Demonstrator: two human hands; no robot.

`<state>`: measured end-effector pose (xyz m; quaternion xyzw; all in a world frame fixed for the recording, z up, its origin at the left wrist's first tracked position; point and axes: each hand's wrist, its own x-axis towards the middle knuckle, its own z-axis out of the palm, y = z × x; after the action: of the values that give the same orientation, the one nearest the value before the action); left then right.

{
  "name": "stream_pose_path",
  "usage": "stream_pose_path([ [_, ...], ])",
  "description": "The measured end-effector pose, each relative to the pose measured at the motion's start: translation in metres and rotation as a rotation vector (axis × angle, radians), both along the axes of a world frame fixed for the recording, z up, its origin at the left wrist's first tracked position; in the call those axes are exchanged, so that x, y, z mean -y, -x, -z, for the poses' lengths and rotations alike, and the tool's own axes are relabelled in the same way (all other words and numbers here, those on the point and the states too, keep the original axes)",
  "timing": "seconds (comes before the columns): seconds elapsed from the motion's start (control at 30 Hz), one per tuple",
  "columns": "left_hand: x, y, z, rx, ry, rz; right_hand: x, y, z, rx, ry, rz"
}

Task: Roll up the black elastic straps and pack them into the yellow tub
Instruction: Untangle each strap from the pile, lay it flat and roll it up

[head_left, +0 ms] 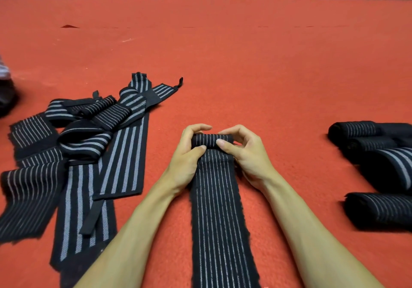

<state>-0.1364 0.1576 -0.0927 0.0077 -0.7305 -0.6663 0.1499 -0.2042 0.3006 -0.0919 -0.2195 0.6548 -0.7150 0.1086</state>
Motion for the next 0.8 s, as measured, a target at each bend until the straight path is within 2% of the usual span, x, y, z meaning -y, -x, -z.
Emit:
stream_pose_path([
  [0.2, -0.0019, 0.0032, 0.0020, 0.010, 0.053, -0.028, -0.0016, 0.0026, 0.0025, -0.033, 0.055, -0.020],
  [0.4, -0.0032, 0.0059, 0.0049, 0.027, 0.123, -0.086, -0.0013, 0.0034, 0.0042, 0.032, 0.128, -0.062],
  [0.6, -0.0024, 0.0032, 0.0004, -0.009, 0.036, -0.118, -0.0023, -0.0011, -0.0036, 0.085, 0.147, -0.141],
  [0.8, -0.0019, -0.0006, -0.0011, -0.073, -0.093, -0.027, 0.0055, -0.0002, 0.0014, 0.060, -0.034, -0.051],
])
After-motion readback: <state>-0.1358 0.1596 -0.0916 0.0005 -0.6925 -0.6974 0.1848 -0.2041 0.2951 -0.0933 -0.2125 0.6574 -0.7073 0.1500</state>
